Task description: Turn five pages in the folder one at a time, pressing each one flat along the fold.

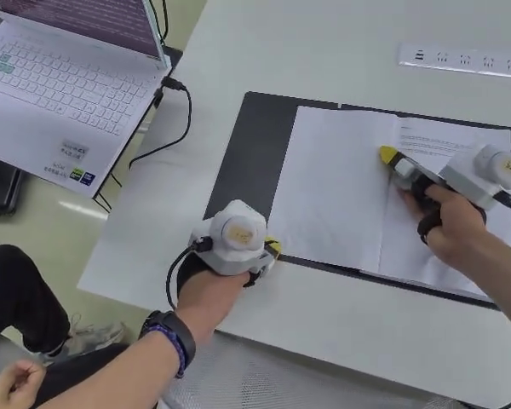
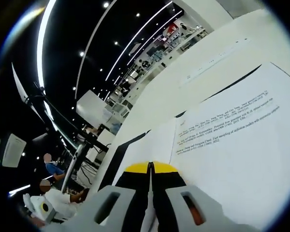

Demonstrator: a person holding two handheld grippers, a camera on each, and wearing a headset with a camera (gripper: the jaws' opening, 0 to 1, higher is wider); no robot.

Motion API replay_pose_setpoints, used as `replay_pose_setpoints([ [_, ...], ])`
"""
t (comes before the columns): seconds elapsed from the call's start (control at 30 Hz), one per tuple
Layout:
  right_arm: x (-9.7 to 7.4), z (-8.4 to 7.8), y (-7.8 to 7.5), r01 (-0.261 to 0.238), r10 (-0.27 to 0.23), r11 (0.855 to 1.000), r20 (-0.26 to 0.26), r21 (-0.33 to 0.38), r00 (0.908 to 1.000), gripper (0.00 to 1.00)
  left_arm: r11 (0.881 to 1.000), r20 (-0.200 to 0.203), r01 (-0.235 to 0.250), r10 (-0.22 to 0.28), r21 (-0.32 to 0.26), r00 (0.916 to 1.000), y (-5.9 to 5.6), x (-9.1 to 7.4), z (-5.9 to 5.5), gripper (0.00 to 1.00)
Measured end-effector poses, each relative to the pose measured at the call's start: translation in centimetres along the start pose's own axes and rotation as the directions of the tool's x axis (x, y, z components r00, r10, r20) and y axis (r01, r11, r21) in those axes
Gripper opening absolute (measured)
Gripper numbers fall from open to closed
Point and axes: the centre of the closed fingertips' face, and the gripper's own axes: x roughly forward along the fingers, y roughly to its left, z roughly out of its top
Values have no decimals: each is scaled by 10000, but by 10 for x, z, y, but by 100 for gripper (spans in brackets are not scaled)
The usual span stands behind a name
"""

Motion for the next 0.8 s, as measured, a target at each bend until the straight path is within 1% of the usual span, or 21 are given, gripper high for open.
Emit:
replay_pose_setpoints([
  [0.1,-11,-9,13,-157,153,9997,-173,-178,9997,0,10000,17,-13,13,73,10000,0,0,0,0],
  [0.17,-14,-14,14,-228,223,9995,-229,-220,9995,0,9998,15,33,-33,173,10000,0,0,0,0],
  [0.27,-22,-20,21,-323,319,9994,-293,-153,9991,0,9997,-35,90,-89,206,10000,-1,-1,0,0],
  [0.37,-31,-27,26,-353,348,9992,-303,-165,9989,0,9994,-57,48,-46,329,10000,-1,0,-1,0],
  [0.43,-37,-30,27,-356,356,9994,-157,13,9992,0,9995,-16,30,-29,322,10000,-1,-1,-1,0],
  [0.47,-39,-32,26,-353,354,9993,-179,84,9992,0,9995,3,26,-26,325,10000,-1,-1,-1,0],
  [0.6,-47,-45,29,-517,513,9986,-442,-69,9977,0,9991,-5,21,-20,416,10000,-2,-1,-1,0],
  [0.8,-55,-55,30,-542,542,9985,-527,20,9971,0,9987,48,-41,39,511,10000,-1,-2,-1,0],
])
